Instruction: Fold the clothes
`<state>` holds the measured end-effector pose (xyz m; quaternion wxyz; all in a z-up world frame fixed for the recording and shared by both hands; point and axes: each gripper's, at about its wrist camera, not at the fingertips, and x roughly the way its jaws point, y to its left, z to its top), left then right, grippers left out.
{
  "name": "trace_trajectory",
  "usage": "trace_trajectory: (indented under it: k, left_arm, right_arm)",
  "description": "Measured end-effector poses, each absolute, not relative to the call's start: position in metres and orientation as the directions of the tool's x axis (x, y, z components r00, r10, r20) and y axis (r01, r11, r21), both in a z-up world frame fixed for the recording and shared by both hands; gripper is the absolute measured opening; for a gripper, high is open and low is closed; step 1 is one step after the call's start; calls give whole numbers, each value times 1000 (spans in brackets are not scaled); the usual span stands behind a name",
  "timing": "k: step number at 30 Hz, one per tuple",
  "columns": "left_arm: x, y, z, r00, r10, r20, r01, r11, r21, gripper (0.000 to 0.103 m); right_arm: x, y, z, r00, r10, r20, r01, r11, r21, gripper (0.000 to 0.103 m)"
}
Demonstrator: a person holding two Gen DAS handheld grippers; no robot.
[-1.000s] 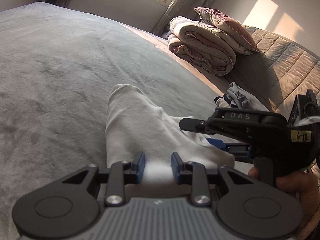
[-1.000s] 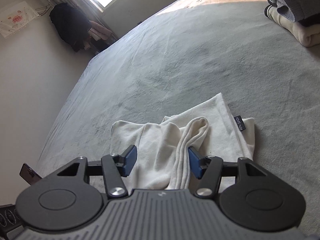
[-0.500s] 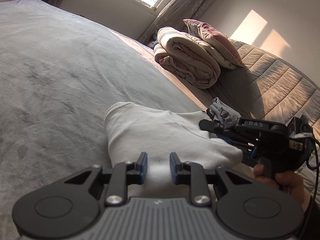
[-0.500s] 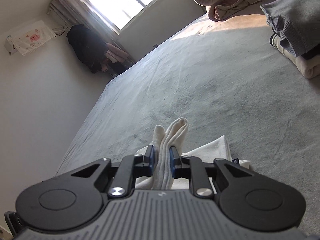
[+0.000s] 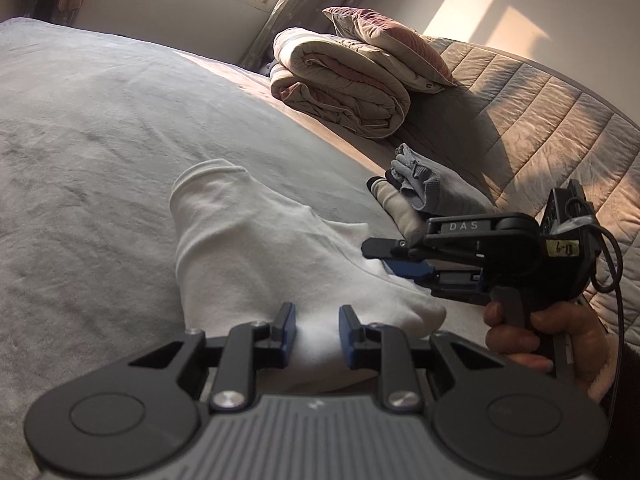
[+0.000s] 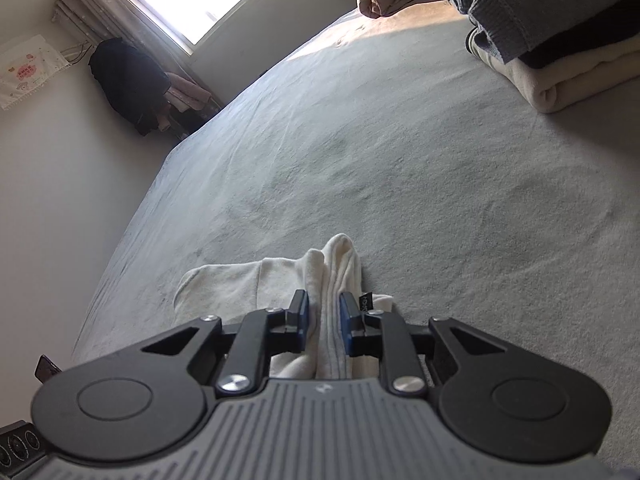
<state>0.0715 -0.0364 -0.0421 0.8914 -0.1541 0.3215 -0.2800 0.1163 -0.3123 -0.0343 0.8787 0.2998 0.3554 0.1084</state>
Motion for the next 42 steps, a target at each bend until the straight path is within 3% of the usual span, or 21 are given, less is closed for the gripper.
trace_trajectory:
  k: [5,12,16,19,24,34,42]
  left_arm:
    - [70,-39,-45,643,-594,-483,397,798,-453,24]
    - [67,-42,-42,650,-589,-479,405,803,-438,24]
    - [65,-37,-36,655,-593,-468,416,801,-431,23]
    - [72,-23,-27,686,-580,-439,394,803,-447,21]
    - [111,-13,-24,714,-541,-445,360,828,-429,17]
    - [181,-40,-53,680,-465,-567,311,883,-352,14]
    - [161,-19,-30,695,-512,-504,303,845,-441,14]
  right_arm:
    - [95,-299,-4,747,372,-552,-57,862,504,38]
    - [64,-263,13,778,381,-500,-208,907,367,38]
    - [58,-252,-10,763,321,-561,-192,941,277,38]
    - [50,-253,-30,770,270,-578,-177,961,212,32]
    - [35,-262,-43,803,257,-538,-163,963,216,29]
    - [28,-266,-49,820,255,-512,-137,956,258,33]
    - [30,-262,-44,808,250,-534,-139,961,239,36]
